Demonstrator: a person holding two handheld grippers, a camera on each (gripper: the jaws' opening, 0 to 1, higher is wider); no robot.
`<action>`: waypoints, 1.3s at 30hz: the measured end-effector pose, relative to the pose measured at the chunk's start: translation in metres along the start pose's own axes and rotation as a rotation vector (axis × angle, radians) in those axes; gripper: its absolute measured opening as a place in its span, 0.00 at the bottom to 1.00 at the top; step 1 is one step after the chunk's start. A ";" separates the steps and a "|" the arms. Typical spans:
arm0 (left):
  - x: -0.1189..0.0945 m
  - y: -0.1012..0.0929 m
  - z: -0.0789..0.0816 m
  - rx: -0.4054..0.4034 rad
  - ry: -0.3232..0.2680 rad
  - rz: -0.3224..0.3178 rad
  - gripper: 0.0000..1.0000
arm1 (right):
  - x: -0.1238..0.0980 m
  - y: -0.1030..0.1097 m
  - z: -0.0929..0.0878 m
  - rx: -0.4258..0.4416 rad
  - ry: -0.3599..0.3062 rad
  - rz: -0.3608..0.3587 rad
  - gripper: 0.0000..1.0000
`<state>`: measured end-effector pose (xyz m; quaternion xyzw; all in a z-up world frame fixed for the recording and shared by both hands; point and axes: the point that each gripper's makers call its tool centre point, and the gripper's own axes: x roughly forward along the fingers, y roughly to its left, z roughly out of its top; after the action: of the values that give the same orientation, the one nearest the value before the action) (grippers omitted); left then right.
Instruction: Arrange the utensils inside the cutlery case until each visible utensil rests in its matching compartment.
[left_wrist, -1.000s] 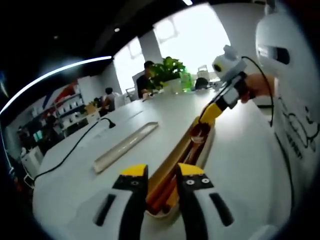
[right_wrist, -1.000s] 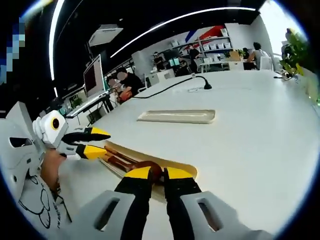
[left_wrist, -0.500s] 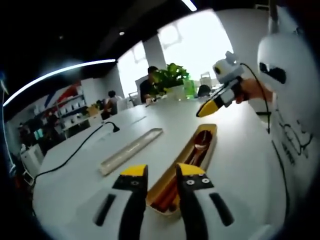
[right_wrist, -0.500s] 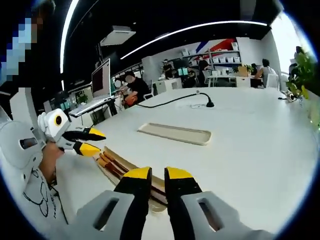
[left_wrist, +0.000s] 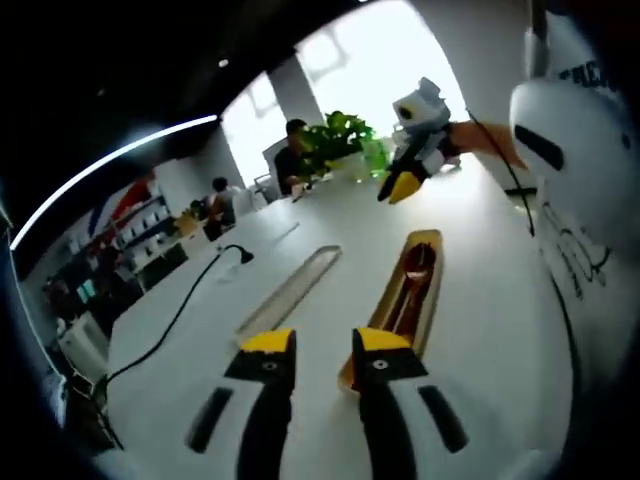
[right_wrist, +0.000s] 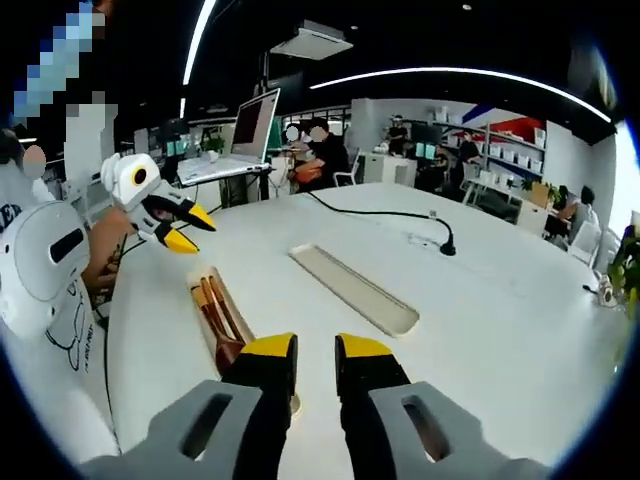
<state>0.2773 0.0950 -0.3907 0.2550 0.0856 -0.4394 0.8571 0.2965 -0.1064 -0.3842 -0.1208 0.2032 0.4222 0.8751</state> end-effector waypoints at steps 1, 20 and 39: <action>0.000 0.002 0.000 0.018 0.012 0.001 0.24 | -0.001 -0.002 0.001 -0.014 0.001 0.005 0.16; 0.015 0.020 0.020 0.076 0.054 -0.173 0.24 | 0.007 -0.033 0.012 -0.123 0.006 0.132 0.32; 0.068 0.090 -0.005 0.088 0.115 -0.232 0.33 | 0.055 -0.060 0.000 -0.171 -0.045 0.230 0.51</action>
<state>0.3904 0.0929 -0.3877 0.3055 0.1441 -0.5235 0.7822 0.3744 -0.1054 -0.4065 -0.1617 0.1595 0.5380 0.8118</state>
